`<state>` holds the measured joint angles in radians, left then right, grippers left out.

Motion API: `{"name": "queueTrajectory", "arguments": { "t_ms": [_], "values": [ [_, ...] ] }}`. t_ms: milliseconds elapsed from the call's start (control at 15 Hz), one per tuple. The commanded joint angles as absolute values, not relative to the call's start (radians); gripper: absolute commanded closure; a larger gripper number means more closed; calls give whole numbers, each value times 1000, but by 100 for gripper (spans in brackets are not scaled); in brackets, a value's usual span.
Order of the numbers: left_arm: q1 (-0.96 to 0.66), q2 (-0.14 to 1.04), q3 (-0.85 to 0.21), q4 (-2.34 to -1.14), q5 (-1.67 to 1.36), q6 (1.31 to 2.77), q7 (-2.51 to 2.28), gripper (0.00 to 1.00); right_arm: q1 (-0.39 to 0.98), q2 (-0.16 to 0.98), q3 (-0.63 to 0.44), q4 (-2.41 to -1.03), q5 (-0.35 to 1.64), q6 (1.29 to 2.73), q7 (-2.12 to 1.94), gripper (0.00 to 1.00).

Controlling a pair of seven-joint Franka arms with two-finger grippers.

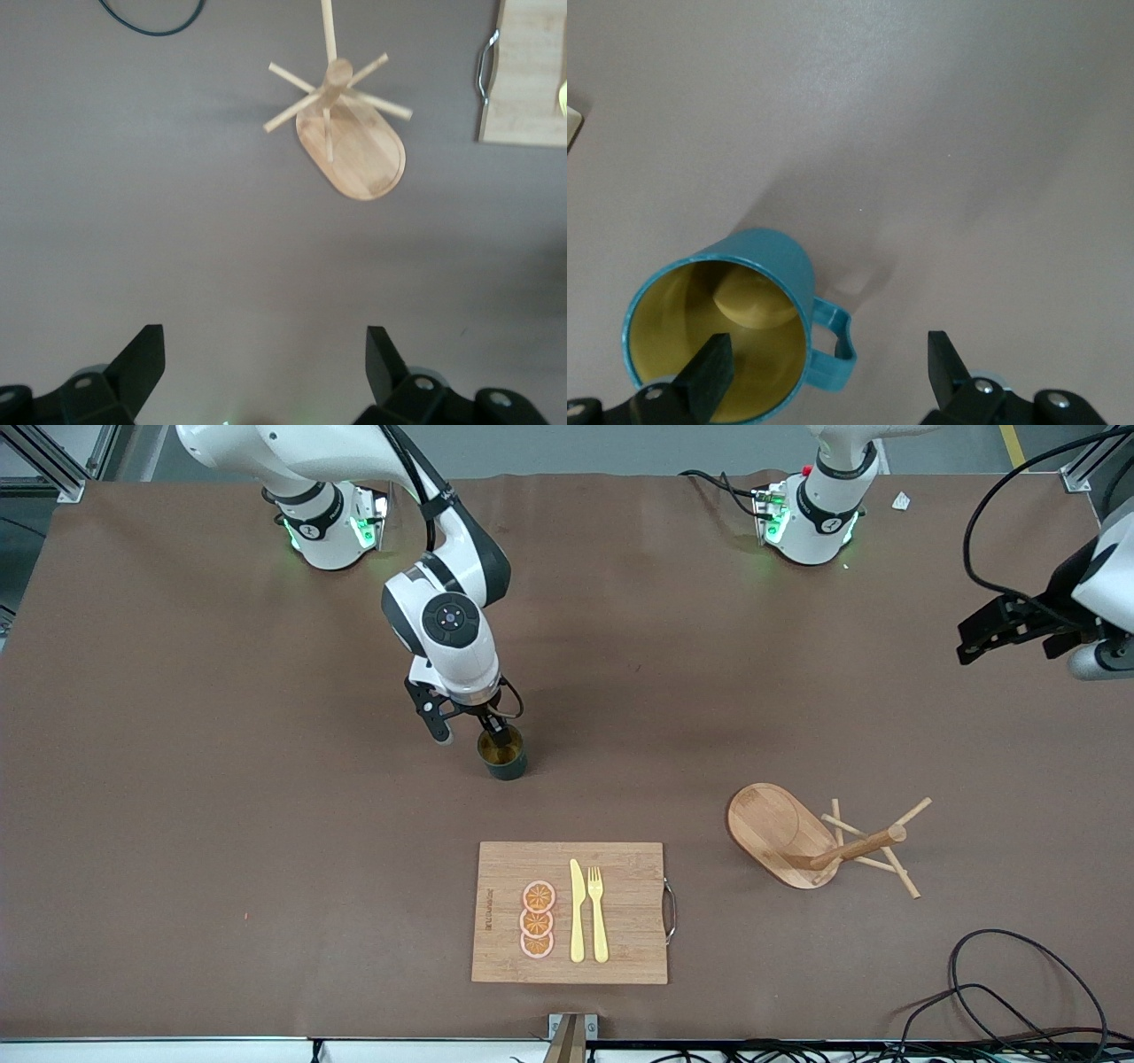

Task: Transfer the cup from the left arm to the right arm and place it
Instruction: 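Grasp the teal mug's rim with the right gripper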

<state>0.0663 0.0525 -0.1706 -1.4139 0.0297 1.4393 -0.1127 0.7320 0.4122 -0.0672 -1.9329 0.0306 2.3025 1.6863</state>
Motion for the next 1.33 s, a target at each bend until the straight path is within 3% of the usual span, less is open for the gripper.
{"name": "queueTrajectory", "arguments": {
  "t_ms": [0,267,400,867,1267],
  "values": [
    [64,-30,-161,-1512,5,1454,-52,0,724,440,-64,-1901,45,2301,1672,24],
    [74,-44,-169,-1534,8,1482,-51,0,716,453,-64,-1898,46,2303,1632,69],
    [72,-43,-172,-1534,8,1494,-51,0,719,459,-64,-1894,46,2301,1574,97],
    [71,-64,-176,-1563,14,1493,-48,0,689,436,-66,-1898,46,2225,1056,100],
    [69,-89,-198,-1572,17,1479,-26,0,511,284,-71,-1986,41,2151,538,100]
  ]
}}
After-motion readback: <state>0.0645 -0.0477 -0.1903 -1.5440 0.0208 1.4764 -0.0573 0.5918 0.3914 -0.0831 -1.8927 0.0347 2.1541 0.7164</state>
